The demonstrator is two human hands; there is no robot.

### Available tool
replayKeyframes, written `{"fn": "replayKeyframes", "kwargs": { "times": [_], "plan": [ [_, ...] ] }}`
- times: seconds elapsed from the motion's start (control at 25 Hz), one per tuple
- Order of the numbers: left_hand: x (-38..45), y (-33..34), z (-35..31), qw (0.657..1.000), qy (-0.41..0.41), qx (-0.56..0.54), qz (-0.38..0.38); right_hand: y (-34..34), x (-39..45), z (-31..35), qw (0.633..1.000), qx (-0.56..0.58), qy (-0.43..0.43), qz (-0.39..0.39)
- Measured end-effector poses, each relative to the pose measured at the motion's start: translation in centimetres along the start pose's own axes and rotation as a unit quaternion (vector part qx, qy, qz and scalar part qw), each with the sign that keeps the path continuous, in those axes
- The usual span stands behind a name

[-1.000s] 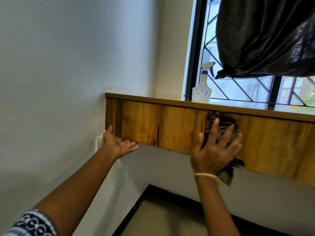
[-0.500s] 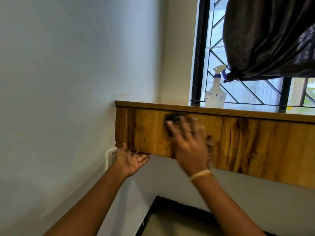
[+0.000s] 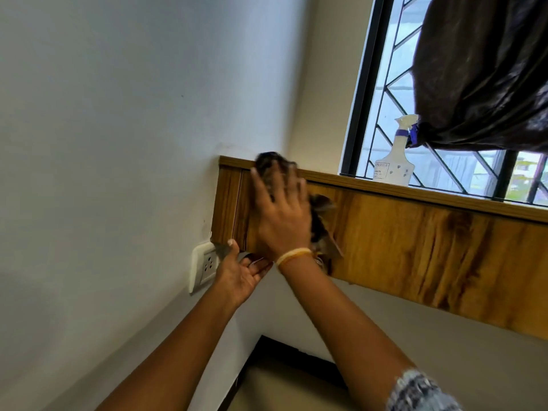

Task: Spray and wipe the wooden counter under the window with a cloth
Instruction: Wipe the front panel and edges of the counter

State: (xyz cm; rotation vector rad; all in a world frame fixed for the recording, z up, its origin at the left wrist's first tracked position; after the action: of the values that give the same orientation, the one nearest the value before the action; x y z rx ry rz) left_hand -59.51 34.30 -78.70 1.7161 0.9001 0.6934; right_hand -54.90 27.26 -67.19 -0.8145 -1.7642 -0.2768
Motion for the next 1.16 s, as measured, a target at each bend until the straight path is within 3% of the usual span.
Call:
{"fn": "replayKeyframes", "kwargs": {
  "times": [0.16, 0.24, 0.32, 0.4, 0.52, 0.72, 0.84, 0.96, 1.16],
  "plan": [
    [-0.3, 0.1, -0.1, 1.000, 0.013, 0.001, 0.008, 0.3, 2.7, 4.0, 0.955, -0.013, -0.255, 0.153],
    [-0.3, 0.0, 0.2, 1.000, 0.018, -0.005, 0.010, -0.7, 1.6, 1.4, 0.949, -0.025, -0.289, 0.126],
    [-0.3, 0.0, 0.5, 1.000, 0.023, -0.012, 0.001, -1.5, -1.0, -3.3, 0.986, -0.035, -0.162, 0.037],
    [-0.1, -0.1, 0.4, 1.000, 0.013, -0.018, 0.000, -1.5, -4.4, -7.5, 1.000, -0.025, -0.006, -0.011],
    [0.5, -0.7, 0.7, 1.000, 0.014, -0.018, 0.006, -0.4, -6.1, -7.4, 0.997, -0.056, 0.049, -0.031],
    [0.6, -0.4, 0.4, 0.999, 0.027, -0.028, 0.018, 0.4, -0.6, -1.7, 0.990, -0.080, -0.108, -0.034],
    [0.3, -0.4, 0.6, 0.999, 0.023, -0.035, 0.012, 0.7, 2.5, 1.6, 0.967, -0.096, -0.234, 0.019],
    [-0.3, -0.1, 0.9, 0.999, 0.010, -0.050, 0.009, 0.9, 3.7, 3.0, 0.955, -0.066, -0.285, 0.047],
    [-1.7, -0.6, 1.0, 0.991, 0.020, -0.112, 0.067, 0.9, -3.0, 2.8, 0.883, -0.054, -0.458, 0.085]
  ]
}}
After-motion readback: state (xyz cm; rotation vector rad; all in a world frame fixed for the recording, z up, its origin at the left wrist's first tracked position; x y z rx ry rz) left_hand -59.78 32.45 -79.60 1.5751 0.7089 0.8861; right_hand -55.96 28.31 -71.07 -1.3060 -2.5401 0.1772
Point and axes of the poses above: each hand's wrist, its own x-axis towards the middle knuckle, its own y-axis out of the palm, z = x × y, the point moved 3 cm from there along x, towards the middle knuckle, and after that the axes turned 15 degrees about -x, right-handed, at the moved point
